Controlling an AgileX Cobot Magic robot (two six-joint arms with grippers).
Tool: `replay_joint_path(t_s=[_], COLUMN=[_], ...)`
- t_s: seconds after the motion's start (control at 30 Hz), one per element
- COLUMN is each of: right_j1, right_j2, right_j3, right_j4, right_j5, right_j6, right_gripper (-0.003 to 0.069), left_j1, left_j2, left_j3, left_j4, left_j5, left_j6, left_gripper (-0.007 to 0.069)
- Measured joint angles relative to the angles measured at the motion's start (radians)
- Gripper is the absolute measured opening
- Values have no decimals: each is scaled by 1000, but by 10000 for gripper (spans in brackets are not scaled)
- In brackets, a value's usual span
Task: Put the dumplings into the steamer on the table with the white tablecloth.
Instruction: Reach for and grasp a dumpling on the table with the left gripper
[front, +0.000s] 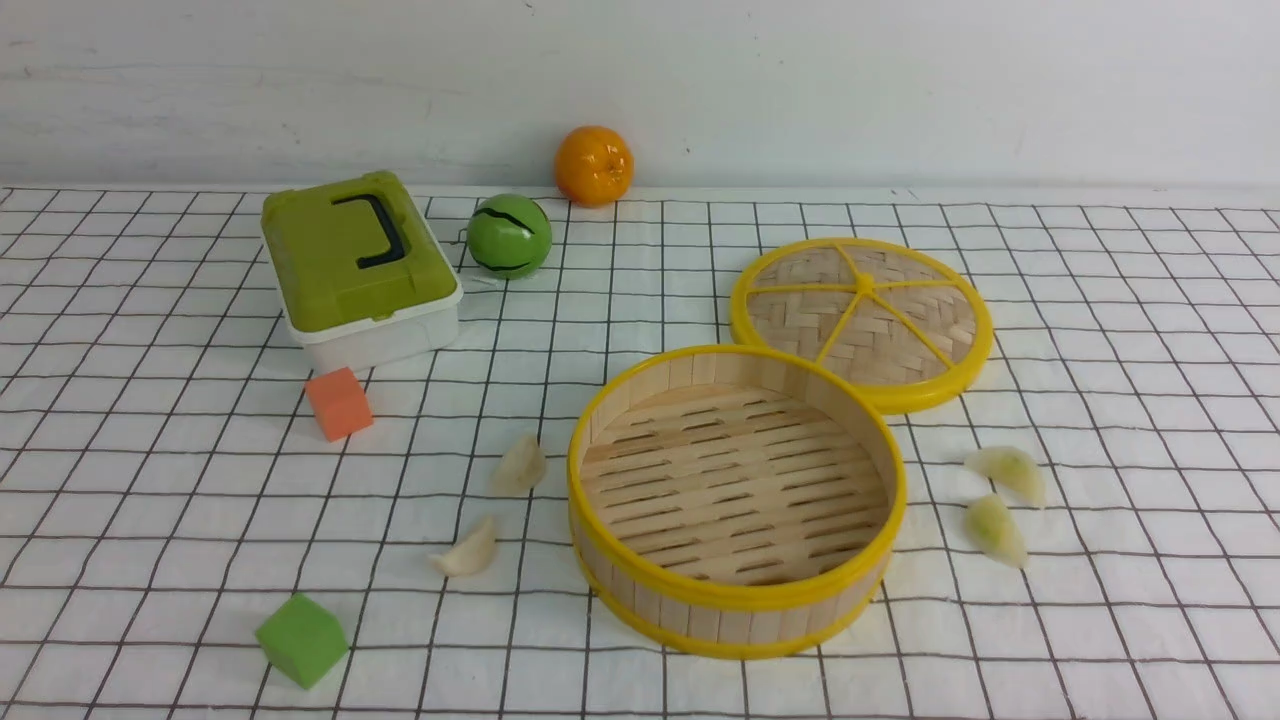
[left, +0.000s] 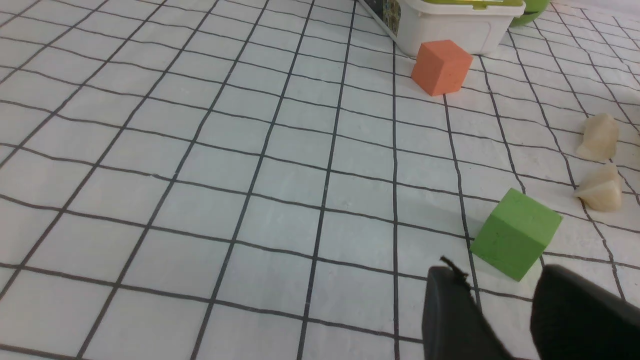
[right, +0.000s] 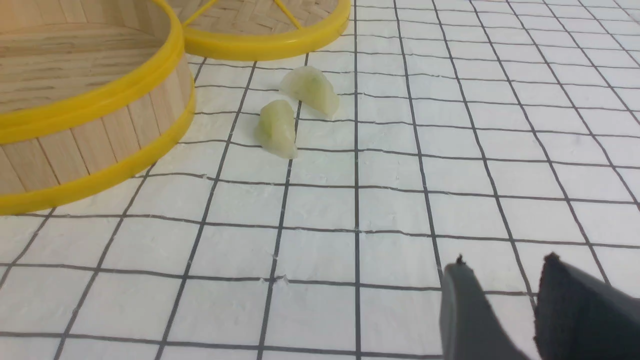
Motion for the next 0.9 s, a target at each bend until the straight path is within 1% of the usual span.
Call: replay_joint_path(t_s=[0.9], right_j1=[0], right_j2=[0], right_j3=[0], right_j4=[0], right_j5=[0], right_j6=[0], right_gripper=[237], left_j1=[0], left_j2=[0], left_j3=[0], left_j4=[0], left_j5=[0], left_j6=[0], left_gripper=[239])
